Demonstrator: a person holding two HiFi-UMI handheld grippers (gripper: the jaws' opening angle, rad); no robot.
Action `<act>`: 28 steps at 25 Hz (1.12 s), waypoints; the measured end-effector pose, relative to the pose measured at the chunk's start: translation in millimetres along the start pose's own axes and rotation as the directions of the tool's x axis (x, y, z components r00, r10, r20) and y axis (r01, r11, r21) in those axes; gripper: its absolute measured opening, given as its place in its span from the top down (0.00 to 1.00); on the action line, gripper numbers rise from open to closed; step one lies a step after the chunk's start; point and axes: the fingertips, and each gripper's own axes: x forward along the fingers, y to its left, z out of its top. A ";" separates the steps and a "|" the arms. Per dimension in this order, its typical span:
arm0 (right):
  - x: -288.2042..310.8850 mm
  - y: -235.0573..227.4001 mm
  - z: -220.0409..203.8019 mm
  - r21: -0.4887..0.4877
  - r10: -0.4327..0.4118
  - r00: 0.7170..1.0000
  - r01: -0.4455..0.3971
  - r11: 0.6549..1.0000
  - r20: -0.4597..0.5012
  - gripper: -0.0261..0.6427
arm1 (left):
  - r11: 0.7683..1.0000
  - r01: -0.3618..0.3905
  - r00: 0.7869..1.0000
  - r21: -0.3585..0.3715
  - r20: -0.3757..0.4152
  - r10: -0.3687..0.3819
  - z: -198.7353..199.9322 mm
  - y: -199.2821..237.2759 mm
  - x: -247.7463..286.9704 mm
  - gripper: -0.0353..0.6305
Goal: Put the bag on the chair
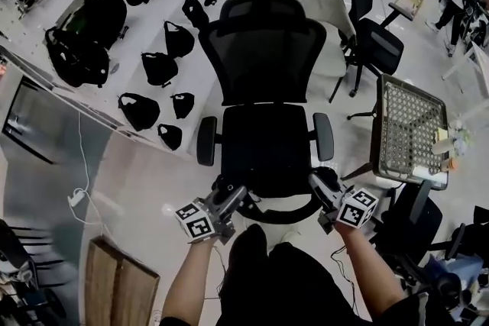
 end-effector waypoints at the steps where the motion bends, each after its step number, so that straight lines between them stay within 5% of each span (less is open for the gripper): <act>1: 9.8 -6.5 2.2 0.001 -0.004 1.000 0.004 1.000 -0.004 0.95 | 1.000 0.003 1.000 0.003 -0.008 -0.003 4.2 10.3 2.7 0.91; 17: 131.9 -129.0 22.3 -0.082 -0.104 0.990 0.097 0.992 -0.099 0.95 | 0.998 0.033 0.995 -0.061 -0.089 -0.039 56.9 167.2 69.2 0.91; 28: 191.3 -225.7 32.6 -0.052 -0.169 0.983 0.165 0.985 -0.069 0.95 | 0.998 0.025 0.987 -0.053 -0.155 -0.033 71.2 250.7 128.0 0.91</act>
